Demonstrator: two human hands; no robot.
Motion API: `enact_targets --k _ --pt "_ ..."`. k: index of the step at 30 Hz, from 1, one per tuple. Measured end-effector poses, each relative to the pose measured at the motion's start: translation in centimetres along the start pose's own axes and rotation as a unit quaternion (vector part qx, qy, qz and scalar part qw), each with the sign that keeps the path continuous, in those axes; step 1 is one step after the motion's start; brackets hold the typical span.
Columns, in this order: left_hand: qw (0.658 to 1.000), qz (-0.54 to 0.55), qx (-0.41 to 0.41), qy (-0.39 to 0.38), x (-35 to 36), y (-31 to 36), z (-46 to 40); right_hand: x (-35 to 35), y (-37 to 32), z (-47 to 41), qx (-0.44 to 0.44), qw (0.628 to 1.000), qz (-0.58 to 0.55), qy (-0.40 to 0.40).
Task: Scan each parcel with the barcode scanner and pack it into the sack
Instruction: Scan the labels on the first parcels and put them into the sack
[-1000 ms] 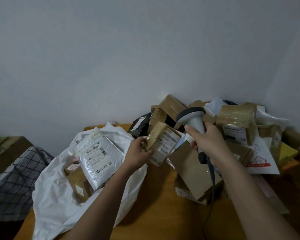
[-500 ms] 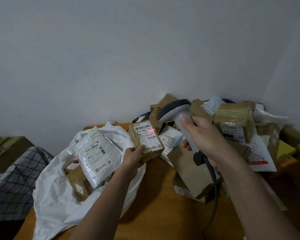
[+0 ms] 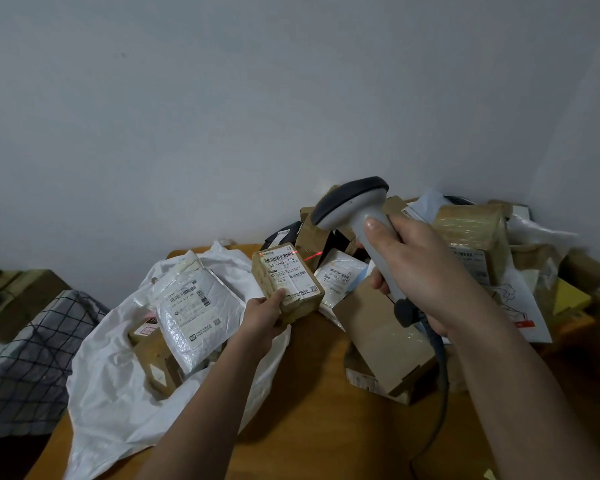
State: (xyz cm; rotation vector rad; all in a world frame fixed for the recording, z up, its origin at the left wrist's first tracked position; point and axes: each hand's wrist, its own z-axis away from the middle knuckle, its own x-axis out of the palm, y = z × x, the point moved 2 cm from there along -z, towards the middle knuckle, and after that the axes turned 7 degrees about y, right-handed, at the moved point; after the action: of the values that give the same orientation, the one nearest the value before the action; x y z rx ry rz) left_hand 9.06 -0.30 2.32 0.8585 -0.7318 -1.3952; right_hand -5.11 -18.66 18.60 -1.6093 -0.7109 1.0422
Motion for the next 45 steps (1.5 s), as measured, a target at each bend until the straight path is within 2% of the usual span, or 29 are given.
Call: enact_targets --k 8,12,18,22,25,27,30,32,36,40,45 --pt "1.000 0.010 0.011 0.010 -0.6 -0.1 -0.1 0.3 0.0 0.0 -0.009 1.000 -0.014 -0.004" --pt "0.994 -0.008 0.076 0.075 -2.9 0.2 0.0 1.9 1.3 -1.2 0.015 0.999 -0.046 -0.005" --pt "0.958 -0.051 0.178 0.218 -10.5 0.4 0.7 7.6 5.5 -3.4 0.113 0.988 -0.100 -0.028" --pt "0.936 -0.148 0.204 0.244 -14.9 -0.3 -0.3 12.3 9.5 -3.9 0.205 0.970 -0.122 -0.038" --pt "0.926 -0.234 0.205 0.214 -16.5 -0.5 -2.0 15.1 12.5 -3.6 0.268 0.953 -0.138 -0.030" --pt "0.902 -0.309 0.222 0.202 -17.0 0.1 -3.5 16.7 14.1 -4.1 0.302 0.937 -0.173 -0.008" --pt "0.829 -0.453 0.271 0.184 -17.9 1.3 -5.9 18.9 15.9 -5.2 0.331 0.924 -0.187 0.025" --pt "0.778 -0.533 0.308 0.120 -18.5 2.0 -7.7 20.8 16.4 -5.4 0.351 0.909 -0.218 0.052" --pt "0.720 -0.602 0.343 -0.022 -19.3 2.6 -11.4 25.2 17.2 -5.6 0.381 0.885 -0.250 0.098" --pt "0.729 -0.602 0.311 -0.097 -19.6 2.0 -13.6 27.2 18.3 -5.3 0.394 0.888 -0.205 0.118" --pt "0.737 -0.600 0.286 -0.125 -18.6 1.7 -14.8 25.3 18.2 -4.6 0.379 0.911 -0.074 0.142"
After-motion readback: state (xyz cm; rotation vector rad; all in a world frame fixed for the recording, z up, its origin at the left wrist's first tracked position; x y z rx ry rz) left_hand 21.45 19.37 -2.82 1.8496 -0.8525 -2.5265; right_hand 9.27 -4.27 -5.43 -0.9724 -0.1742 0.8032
